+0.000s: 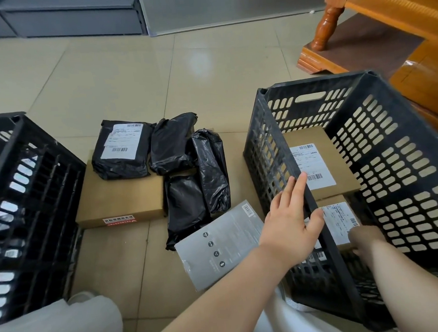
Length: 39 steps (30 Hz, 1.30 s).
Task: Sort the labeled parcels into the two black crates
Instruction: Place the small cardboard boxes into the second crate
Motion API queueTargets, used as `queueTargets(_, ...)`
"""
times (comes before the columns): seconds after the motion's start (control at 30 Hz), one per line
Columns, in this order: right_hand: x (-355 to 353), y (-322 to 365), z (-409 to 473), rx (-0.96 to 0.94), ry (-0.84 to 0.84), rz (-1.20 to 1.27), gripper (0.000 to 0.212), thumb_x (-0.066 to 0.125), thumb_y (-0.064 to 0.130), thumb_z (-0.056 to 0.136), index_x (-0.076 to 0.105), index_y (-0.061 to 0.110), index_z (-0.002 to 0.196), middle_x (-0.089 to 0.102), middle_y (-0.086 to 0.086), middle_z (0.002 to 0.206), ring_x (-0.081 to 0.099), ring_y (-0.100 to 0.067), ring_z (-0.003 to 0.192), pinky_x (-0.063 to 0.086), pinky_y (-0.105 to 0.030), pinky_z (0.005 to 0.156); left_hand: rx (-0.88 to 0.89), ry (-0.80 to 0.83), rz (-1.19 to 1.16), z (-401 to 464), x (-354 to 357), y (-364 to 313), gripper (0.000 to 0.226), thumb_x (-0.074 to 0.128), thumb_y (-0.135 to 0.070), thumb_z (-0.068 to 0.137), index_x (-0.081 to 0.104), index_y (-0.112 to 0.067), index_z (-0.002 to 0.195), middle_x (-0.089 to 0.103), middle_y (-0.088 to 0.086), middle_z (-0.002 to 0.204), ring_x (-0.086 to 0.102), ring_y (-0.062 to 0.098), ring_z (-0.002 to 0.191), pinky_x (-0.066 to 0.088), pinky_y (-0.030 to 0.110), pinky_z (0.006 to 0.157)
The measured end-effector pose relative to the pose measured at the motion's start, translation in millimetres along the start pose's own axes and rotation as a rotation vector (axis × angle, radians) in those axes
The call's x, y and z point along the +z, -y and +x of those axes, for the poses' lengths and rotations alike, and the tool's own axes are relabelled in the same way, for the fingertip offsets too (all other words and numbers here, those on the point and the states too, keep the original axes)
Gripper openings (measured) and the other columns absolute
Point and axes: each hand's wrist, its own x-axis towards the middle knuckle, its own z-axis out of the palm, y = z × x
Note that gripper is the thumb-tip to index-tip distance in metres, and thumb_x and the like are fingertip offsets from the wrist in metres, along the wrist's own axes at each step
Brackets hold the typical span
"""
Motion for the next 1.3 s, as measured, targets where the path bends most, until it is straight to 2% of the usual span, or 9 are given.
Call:
queueTargets(0.07,12,-14,42,-0.042,0.008,-0.096,0.040,0.051,0.010,0.080,0.061,-0.002,0.118,0.065,-0.022,0.110,0.061,-0.041,0.102,0.055,-0.050,0.091,0.002,0.000,0.009,-1,-1,-1,0.066,0.030,-0.055,0.097,-0.019,-0.058,0.142,0.000,-0.019,0.164,-0.001,0.014,0.152,0.011,0.043,0.123)
queueTargets(0.13,15,-11,32,-0.034,0.053,-0.157,0.039,0.052,0.010,0.084,0.062,-0.003,0.119,0.065,-0.023,0.112,0.062,-0.041,0.104,0.055,-0.050,0.092,0.002,0.000,0.014,-1,-2,-1,0.066,0.031,-0.054,0.098,-0.018,-0.057,0.143,0.001,-0.018,0.164,0.000,0.015,0.152,0.012,0.044,0.122)
queueTargets(0.23,10,9,-16,-0.089,0.084,-0.227,0.045,0.049,0.003,0.095,0.045,-0.007,0.139,0.050,-0.029,0.137,0.049,-0.043,0.126,0.044,-0.049,0.104,0.002,-0.008,0.019,-1,-2,-2,0.067,0.033,-0.051,0.099,-0.008,-0.049,0.152,0.002,-0.015,0.165,0.002,0.015,0.152,0.013,0.043,0.122)
queueTargets(0.33,12,11,-32,-0.208,0.045,-0.306,0.059,0.049,0.003,0.096,0.025,0.001,0.150,0.037,-0.031,0.145,0.040,-0.046,0.132,0.036,-0.050,0.105,0.003,-0.016,0.018,-1,-1,-2,0.066,0.033,-0.050,0.099,-0.005,-0.045,0.153,0.002,-0.014,0.165,0.001,0.014,0.152,0.013,0.043,0.122)
queueTargets(0.6,1,9,-25,-0.311,0.101,-0.382,0.049,0.053,0.008,0.093,0.037,0.010,0.139,0.058,-0.021,0.122,0.055,-0.039,0.107,0.045,-0.045,0.092,0.007,-0.005,0.038,-2,-3,-3,0.068,0.032,-0.053,0.099,-0.014,-0.052,0.149,0.002,-0.015,0.164,0.003,0.017,0.151,0.016,0.045,0.122)
queueTargets(0.9,-7,10,-36,-0.246,0.200,-0.455,0.081,0.073,0.009,0.082,0.025,0.016,0.147,0.057,-0.015,0.118,0.055,-0.035,0.111,0.047,-0.045,0.093,-0.009,0.032,0.039,-1,-5,0,0.067,0.030,-0.056,0.098,-0.014,-0.053,0.148,0.002,-0.017,0.164,0.002,0.017,0.152,0.015,0.045,0.122)
queueTargets(1.03,-5,12,-41,-0.227,0.192,-0.467,0.086,0.066,0.013,0.086,0.014,0.017,0.155,0.038,-0.023,0.148,0.041,-0.039,0.133,0.034,-0.047,0.112,-0.019,0.088,0.036,0,-14,-1,0.068,0.031,-0.063,0.097,-0.016,-0.056,0.145,0.002,-0.017,0.164,0.001,0.018,0.152,0.014,0.048,0.122)
queueTargets(1.17,-2,19,-63,-0.226,0.115,-0.536,0.099,0.070,0.024,0.088,-0.001,0.025,0.158,0.013,-0.022,0.159,0.025,-0.044,0.142,0.031,-0.052,0.112,-0.057,0.147,-0.119,-11,-28,-1,0.069,0.040,-0.052,0.100,-0.007,-0.053,0.150,0.009,-0.019,0.163,0.006,0.017,0.151,0.016,0.046,0.122)
queueTargets(1.3,-7,33,-80,-0.308,0.068,-0.522,0.089,0.060,0.031,0.094,-0.002,0.023,0.158,0.013,-0.015,0.162,0.023,-0.045,0.143,0.033,-0.054,0.110,-0.084,0.137,-0.108,-27,-44,15,0.070,0.043,-0.042,0.102,-0.002,-0.041,0.156,0.012,-0.017,0.162,0.014,0.016,0.150,0.018,0.041,0.122)
